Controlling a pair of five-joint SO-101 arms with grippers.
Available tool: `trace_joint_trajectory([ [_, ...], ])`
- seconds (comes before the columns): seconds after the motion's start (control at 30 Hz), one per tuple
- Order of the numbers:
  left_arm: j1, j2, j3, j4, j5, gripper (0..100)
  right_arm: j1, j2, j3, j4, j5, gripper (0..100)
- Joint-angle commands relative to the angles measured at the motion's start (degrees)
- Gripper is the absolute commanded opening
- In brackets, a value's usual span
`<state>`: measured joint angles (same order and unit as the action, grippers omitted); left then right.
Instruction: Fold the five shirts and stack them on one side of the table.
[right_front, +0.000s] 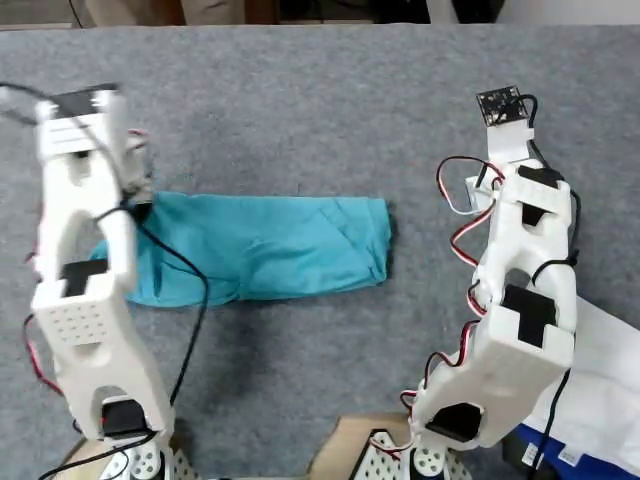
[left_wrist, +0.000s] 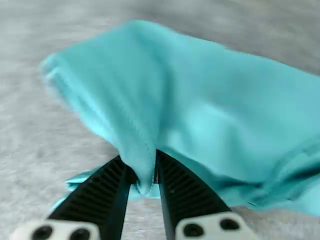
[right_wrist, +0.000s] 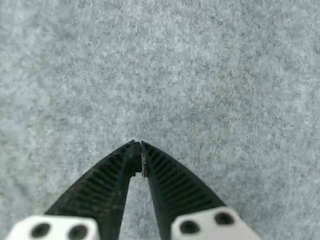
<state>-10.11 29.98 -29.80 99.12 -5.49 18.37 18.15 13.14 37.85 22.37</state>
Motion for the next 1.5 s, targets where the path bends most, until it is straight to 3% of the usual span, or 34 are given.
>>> trace_joint_trajectory([
  [0.0, 9.1, -1.0, -2.5, 0.8, 3.1, 2, 1.0, 0.0, -0.1, -1.1, -0.4, 0.5],
  [0.27, 25.8, -1.0, -2.7, 0.8, 9.2, 2, 1.0, 2.8, -2.6, -0.8, -0.4, 0.5],
  [0.53, 36.2, -0.9, -12.7, 0.8, 11.9, 2, 1.0, 2.8, -2.6, -0.8, -0.4, 0.5],
  [0.87, 40.8, -0.9, -20.8, -0.8, 16.9, 2, 1.0, 2.8, -2.6, -0.8, -0.4, 0.5],
  [1.17, 43.6, 2.8, -20.9, -6.9, 22.9, 2, 1.0, 2.8, -2.6, -0.8, -0.4, 0.5],
  [1.47, 44.7, 8.7, -22.5, -7.0, 25.1, 6, 1.0, 2.7, -2.3, -0.5, -0.4, 0.5],
])
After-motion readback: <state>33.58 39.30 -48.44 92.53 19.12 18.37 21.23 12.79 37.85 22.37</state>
